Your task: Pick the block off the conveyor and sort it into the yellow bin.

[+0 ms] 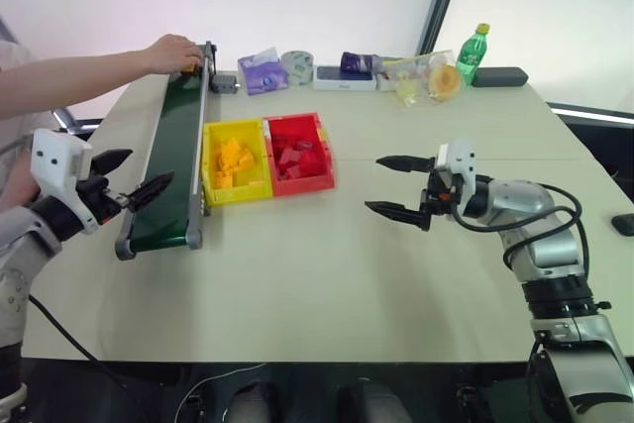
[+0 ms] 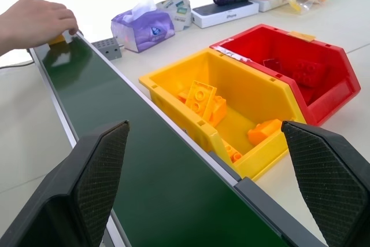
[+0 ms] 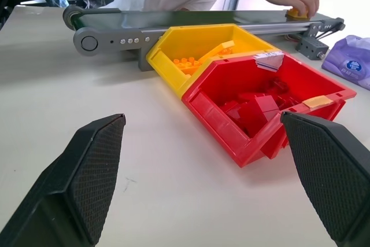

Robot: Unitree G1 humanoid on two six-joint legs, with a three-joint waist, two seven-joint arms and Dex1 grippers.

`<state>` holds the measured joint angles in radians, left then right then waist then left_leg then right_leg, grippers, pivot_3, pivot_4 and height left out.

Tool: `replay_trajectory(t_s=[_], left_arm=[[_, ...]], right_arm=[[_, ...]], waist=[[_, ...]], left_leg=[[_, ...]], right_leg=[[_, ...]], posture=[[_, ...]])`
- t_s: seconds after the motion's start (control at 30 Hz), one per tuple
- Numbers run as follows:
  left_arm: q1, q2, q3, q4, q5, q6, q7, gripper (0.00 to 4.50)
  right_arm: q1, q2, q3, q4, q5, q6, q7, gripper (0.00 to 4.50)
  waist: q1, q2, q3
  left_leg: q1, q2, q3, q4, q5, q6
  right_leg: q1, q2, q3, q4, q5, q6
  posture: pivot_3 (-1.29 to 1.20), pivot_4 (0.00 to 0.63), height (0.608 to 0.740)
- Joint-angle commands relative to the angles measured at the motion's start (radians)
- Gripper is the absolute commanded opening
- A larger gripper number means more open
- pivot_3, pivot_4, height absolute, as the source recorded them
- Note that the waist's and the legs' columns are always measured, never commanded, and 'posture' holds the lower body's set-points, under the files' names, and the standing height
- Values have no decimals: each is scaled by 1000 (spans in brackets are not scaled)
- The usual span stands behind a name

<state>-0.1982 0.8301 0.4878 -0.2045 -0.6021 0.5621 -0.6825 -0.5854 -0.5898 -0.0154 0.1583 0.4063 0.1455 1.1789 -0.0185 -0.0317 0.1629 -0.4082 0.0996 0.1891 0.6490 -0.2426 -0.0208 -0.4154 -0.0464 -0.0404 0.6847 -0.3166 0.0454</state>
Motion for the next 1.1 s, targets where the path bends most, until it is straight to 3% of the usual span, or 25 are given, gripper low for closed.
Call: replay_trajectory(t_s=[0.03,0.87,1.1], left_arm=[[3,13,42,-29,-31,5,-20,4454],[20,8,52,-36,-23,-16,5,4454],[3,-22,51,-38,-16,-15,76,4454]], right_arm=[[-27,-2,-15,-20,7,-9,-1,4500],[-30,-6,-13,-20,5,-10,5,4500],[-21,-8,-8,-25,-5,-14,10,4500]], waist=[[0,0,0],[0,0,0],[0,0,0]], left_leg=[[0,0,0,0,0,0],[0,0,0,0,0,0],[0,0,0,0,0,0]], right_leg=[[0,0,0,0,0,0],[0,0,0,0,0,0],[0,0,0,0,0,0]], posture=[[0,150,740],[0,150,740],[0,150,740]])
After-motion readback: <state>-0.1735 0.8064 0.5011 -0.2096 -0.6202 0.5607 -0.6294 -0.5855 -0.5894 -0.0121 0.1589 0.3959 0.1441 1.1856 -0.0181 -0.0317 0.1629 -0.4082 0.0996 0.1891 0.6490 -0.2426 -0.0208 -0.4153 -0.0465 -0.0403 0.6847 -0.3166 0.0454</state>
